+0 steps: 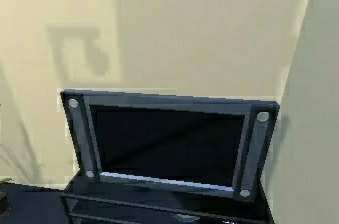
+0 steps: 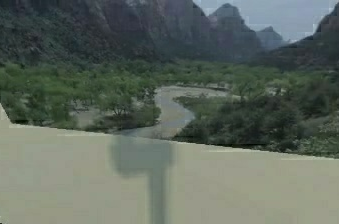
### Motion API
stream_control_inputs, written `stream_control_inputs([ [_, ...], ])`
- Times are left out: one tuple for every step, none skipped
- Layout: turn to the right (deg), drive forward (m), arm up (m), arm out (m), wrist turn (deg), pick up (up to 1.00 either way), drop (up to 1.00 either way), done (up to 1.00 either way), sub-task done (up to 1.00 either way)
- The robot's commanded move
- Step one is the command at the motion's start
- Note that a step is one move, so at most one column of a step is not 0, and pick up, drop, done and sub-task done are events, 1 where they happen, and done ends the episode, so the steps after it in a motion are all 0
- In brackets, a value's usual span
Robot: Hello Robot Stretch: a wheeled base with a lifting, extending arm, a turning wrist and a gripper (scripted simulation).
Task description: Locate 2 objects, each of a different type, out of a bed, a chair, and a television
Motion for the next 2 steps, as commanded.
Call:
stream_control_inputs([
  [0.0,0.10,0.00,0.00,0.0,0.00,0.00,0.00,0.00],
  [0.0,0.00,0.00,0.00,0.0,0.00,0.00,1.00,0.00],
])
